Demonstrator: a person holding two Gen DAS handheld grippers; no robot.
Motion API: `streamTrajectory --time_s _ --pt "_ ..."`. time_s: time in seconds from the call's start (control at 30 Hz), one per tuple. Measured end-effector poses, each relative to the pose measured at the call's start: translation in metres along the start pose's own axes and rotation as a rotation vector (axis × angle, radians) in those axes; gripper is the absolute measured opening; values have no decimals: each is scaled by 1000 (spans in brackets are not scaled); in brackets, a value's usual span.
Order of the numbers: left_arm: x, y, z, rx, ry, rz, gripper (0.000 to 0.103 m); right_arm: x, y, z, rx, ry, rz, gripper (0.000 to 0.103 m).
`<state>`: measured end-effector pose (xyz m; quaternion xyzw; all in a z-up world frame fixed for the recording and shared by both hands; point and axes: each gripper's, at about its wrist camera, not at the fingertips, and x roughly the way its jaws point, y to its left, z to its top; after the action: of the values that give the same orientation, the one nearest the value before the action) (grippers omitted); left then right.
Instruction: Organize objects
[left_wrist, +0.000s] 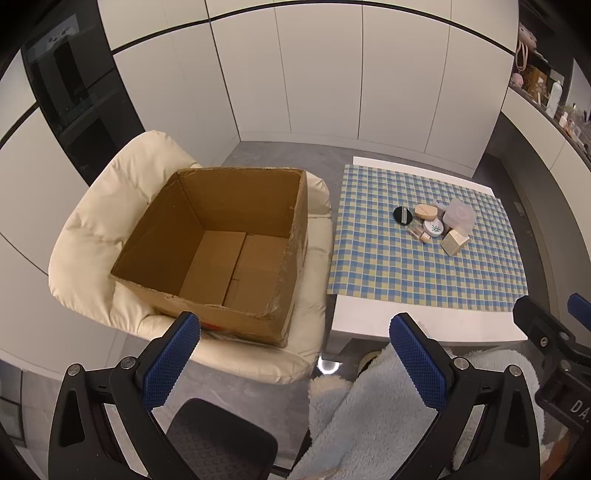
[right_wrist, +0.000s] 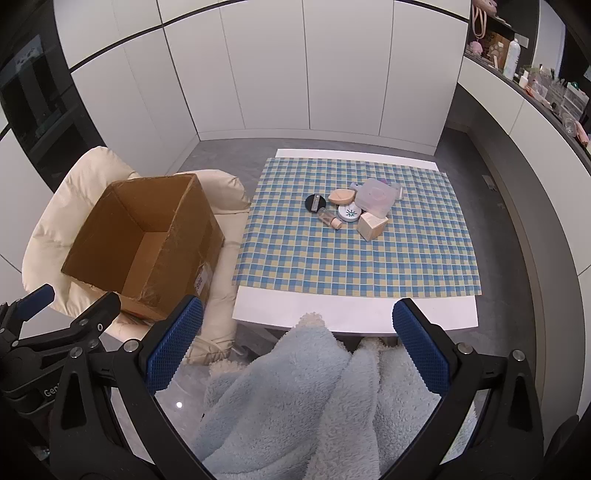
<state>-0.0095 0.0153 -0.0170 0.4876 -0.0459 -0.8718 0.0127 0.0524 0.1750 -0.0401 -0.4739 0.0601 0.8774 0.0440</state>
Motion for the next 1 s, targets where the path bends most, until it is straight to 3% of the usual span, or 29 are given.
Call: streamTrajectory --time_s 0.27,0.5,0.63,0.73,0.87,1.0 --pt "12 -22 3 24 -2 -37 102 7 -23 3 40 -11 -6 103" --pt "6 -47 8 49 -35 -4 102 16 -55 8 76 -17 -9 103" --pt "11 -64 10 19 -45 -38 102 16 -77 14 85 -37 -28 103" --pt "22 -84 19 -9 -47 -80 102 20 -95 18 94 -44 -51 103" --pt "37 -123 32 42 -43 -96 102 28 -120 20 97 -50 -89 103" --pt "55 -153 38 85 -38 -100 102 46 -150 23 127 -47 -68 103"
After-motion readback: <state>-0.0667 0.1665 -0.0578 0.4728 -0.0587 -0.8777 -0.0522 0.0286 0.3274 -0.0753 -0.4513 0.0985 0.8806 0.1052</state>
